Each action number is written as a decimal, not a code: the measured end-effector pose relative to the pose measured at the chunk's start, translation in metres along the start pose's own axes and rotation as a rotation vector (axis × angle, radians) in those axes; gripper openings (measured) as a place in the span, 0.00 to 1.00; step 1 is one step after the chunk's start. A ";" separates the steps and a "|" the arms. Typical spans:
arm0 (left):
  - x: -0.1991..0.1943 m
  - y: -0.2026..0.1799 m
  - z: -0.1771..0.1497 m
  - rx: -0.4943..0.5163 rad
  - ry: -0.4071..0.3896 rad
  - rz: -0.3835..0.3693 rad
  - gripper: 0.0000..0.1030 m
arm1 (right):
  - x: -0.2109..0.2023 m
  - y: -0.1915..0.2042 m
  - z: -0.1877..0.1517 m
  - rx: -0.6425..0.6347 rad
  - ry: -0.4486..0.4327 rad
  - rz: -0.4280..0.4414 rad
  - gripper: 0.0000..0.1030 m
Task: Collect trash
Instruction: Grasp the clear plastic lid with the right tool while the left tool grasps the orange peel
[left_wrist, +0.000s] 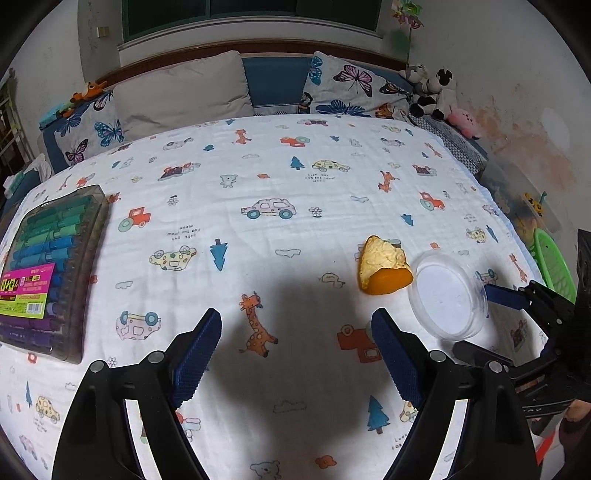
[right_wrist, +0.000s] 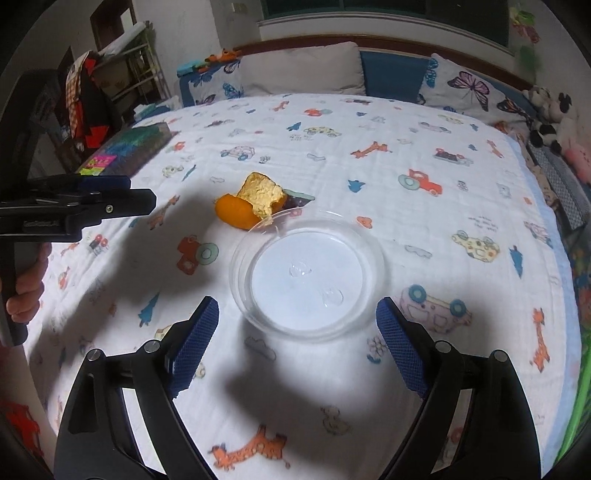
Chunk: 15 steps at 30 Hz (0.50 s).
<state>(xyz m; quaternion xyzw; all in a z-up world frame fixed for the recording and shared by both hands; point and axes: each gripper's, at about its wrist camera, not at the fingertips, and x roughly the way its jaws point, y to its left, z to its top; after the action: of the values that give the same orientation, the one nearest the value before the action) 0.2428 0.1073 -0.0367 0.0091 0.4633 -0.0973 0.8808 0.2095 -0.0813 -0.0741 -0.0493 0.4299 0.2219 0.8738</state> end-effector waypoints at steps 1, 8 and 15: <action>0.001 0.000 0.000 0.002 0.001 -0.001 0.78 | 0.002 0.000 0.001 -0.002 0.000 -0.005 0.86; 0.012 -0.003 0.003 0.012 0.016 -0.032 0.78 | 0.015 -0.003 0.005 0.007 0.017 -0.007 0.87; 0.025 -0.013 0.004 0.058 0.037 -0.034 0.78 | 0.017 -0.002 0.006 0.002 0.010 -0.015 0.88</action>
<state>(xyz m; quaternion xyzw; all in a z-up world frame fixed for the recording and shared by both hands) 0.2579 0.0900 -0.0540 0.0285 0.4767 -0.1256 0.8696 0.2244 -0.0756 -0.0838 -0.0527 0.4339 0.2149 0.8734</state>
